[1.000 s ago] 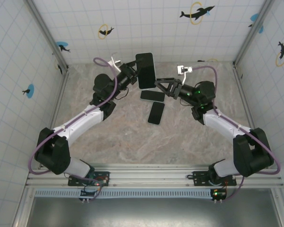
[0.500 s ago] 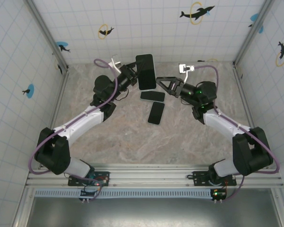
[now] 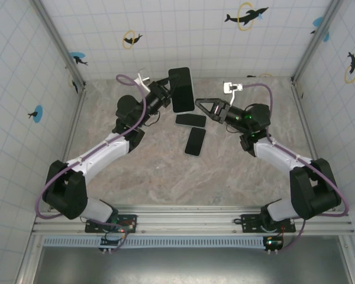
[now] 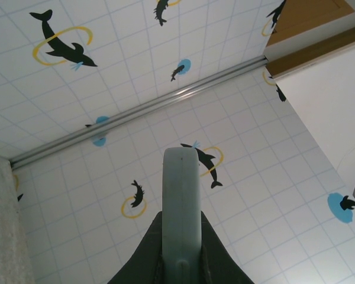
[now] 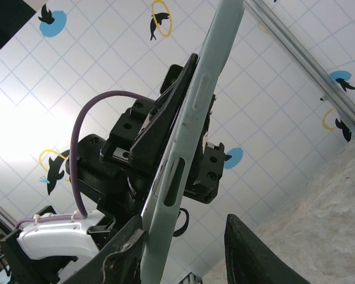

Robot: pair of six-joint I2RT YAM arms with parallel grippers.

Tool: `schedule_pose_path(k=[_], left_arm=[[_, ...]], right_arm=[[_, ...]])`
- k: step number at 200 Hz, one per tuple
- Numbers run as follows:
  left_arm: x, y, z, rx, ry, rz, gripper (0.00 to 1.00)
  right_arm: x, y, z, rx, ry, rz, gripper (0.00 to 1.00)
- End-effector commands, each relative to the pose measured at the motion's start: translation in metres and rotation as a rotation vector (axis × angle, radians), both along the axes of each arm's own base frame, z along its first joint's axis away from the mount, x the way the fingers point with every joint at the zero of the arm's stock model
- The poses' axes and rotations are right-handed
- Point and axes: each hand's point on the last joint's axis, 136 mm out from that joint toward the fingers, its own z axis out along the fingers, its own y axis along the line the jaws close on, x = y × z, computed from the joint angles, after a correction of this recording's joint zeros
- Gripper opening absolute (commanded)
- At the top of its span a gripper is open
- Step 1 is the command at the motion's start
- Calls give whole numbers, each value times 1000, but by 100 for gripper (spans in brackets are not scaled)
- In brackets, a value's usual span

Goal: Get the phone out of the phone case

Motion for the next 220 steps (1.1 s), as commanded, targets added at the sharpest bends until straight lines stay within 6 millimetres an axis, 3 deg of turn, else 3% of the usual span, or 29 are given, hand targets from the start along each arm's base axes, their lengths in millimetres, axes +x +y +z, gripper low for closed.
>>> schedule_pose_path(k=[1,91,154,220], left_arm=[[-19,10,43,-94,-103,-7,0],[-22,4,44,-104,-102,-13,0],[-6,1,25,-101,-51,15,0],[3,-10,1,-70,5,-10,1]], right_arm=[[-4,6,0,-7,-29,22,39],[-8,24,-3,-34,2,62,38],[-15,21,27,131,68,87,38],[-12,19,31,174,100,90,19]])
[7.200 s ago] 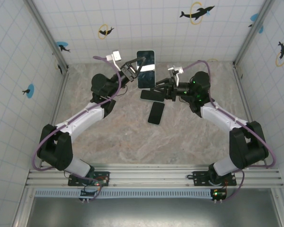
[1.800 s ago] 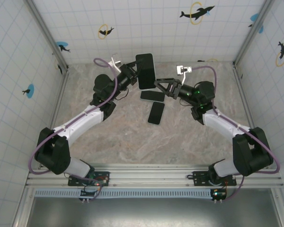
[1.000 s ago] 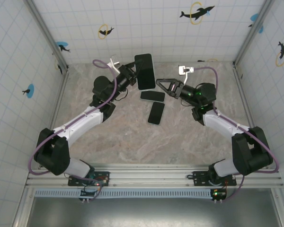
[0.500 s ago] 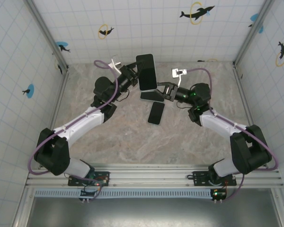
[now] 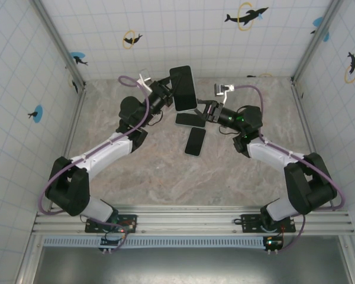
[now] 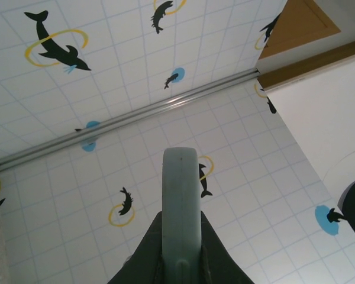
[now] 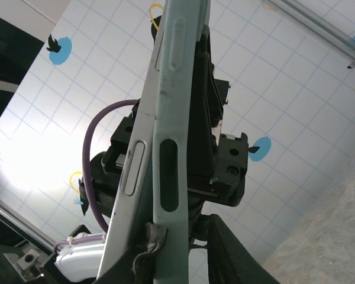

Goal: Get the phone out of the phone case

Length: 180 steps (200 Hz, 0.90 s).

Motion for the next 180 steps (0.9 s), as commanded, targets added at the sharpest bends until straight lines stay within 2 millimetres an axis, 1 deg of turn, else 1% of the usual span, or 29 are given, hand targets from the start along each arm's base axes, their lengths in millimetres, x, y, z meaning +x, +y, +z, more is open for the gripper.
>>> schedule_pose_path(k=[1,19,35,57,79,99,115,137,147,153,154,156,160,180], left_arm=[[-2,-4,3,-10,-19,-14,2],[0,-6,-4,10,-4,-14,15],[1,-5,-5,19,-1,-6,27],[2,-5,-7,29,8,-2,38],[4,-6,-11,49,29,-1,58],[6,-5,-17,73,53,10,69],[6,-4,-23,97,83,19,74],[0,1,-33,119,123,32,75],[-5,2,-40,140,150,39,76],[-9,3,-37,139,152,44,76],[-10,3,-38,140,155,45,76],[-11,3,-46,150,170,46,76],[-15,4,-50,153,179,47,76],[-31,8,-55,143,205,65,75]], right_arm=[[-9,-4,33,89,-89,6,19],[-7,-6,33,101,-78,4,13],[-6,-9,32,116,-64,-2,10],[-4,-12,29,136,-46,-19,6],[0,-17,28,158,-32,-43,4],[4,-19,28,164,-34,-62,3],[8,-20,28,166,-40,-83,3],[16,-24,29,178,-50,-120,3],[21,-26,31,187,-57,-142,3],[24,-28,31,196,-58,-161,3],[25,-28,31,196,-59,-163,3],[26,-29,32,197,-63,-167,3],[28,-29,32,196,-66,-176,3],[39,-30,33,194,-77,-215,3]])
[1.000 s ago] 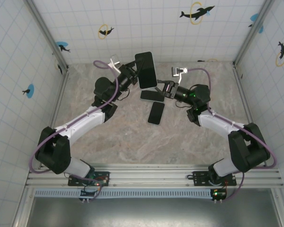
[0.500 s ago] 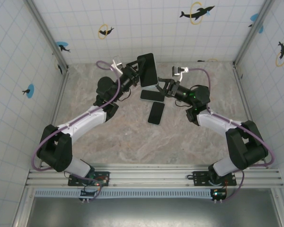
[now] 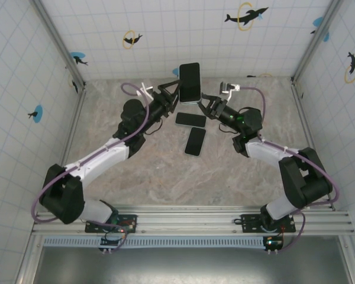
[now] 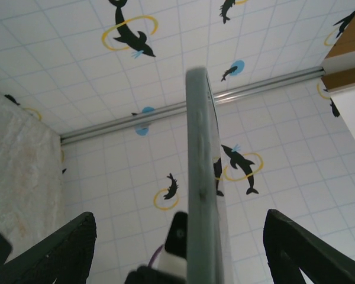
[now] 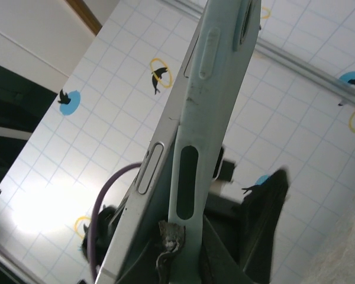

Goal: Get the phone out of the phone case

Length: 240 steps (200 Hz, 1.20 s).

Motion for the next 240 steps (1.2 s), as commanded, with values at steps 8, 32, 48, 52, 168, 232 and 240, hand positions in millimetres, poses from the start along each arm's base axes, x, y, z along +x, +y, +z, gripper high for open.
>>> schedule_pose_path(k=[8,32,48,52,168,232,240], left_arm=[[-23,8,-10,9,44,50,75],[-37,1,-17,-8,89,45,73],[-46,-6,-16,-34,100,34,70],[-47,-8,-15,-41,103,31,70],[-31,-34,20,-163,62,-26,47],[-14,-24,3,-134,99,1,47],[-12,-23,0,-132,104,5,47]], right_arm=[[12,-10,31,58,-136,-102,3],[24,-6,26,44,-130,-133,3],[28,-4,24,45,-128,-145,3],[29,-3,23,45,-131,-146,3],[26,6,21,7,-161,-129,3],[20,6,27,12,-191,-114,2],[19,6,28,10,-199,-116,2]])
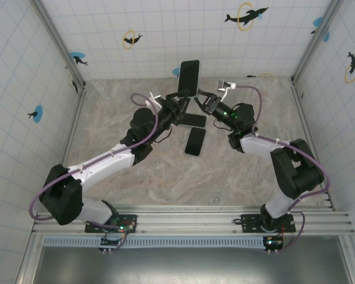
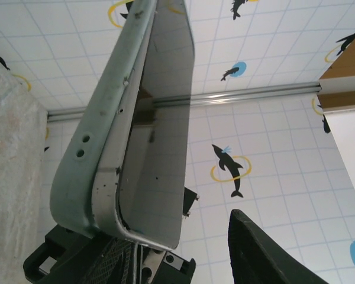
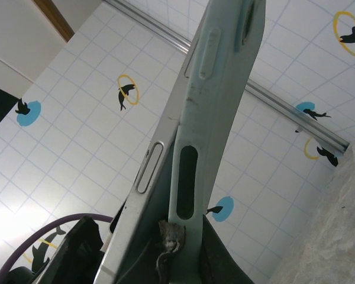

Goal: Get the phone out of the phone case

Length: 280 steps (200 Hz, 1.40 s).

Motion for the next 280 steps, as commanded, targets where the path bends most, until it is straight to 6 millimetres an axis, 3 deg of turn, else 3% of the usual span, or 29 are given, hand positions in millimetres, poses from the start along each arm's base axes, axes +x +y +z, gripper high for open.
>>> schedule_pose_path(k=[1,42,44,50,67,88,143,176,202,243,252,280], left_arm=[[5,3,6,-25,-6,0,47],[20,7,6,-22,-14,30,41],[21,6,18,-38,-33,29,41],[22,3,25,-49,-47,20,38],[24,-4,31,-75,-58,-7,26],[25,-10,38,-95,-67,-34,21],[20,-9,51,-101,-76,-37,0],[11,-11,63,-111,-86,-50,0],[7,-2,70,-90,-102,-31,0],[15,45,38,8,-61,48,0],[17,57,14,45,-24,64,0],[21,99,-27,102,5,100,0]], right_arm=[[-15,-4,48,60,-171,-2,2],[-20,1,44,33,-180,5,2],[-20,1,43,32,-180,5,2],[-20,1,41,27,-174,4,2],[-20,3,36,6,-173,0,2],[-19,5,30,-24,-168,-8,2],[5,1,-1,-102,-51,-105,2],[28,-6,-29,-170,63,-205,1],[36,-12,-46,-208,113,-242,1],[36,-8,-59,-239,149,-226,2],[35,-5,-62,-240,159,-212,2],[32,6,-72,-242,199,-176,2]])
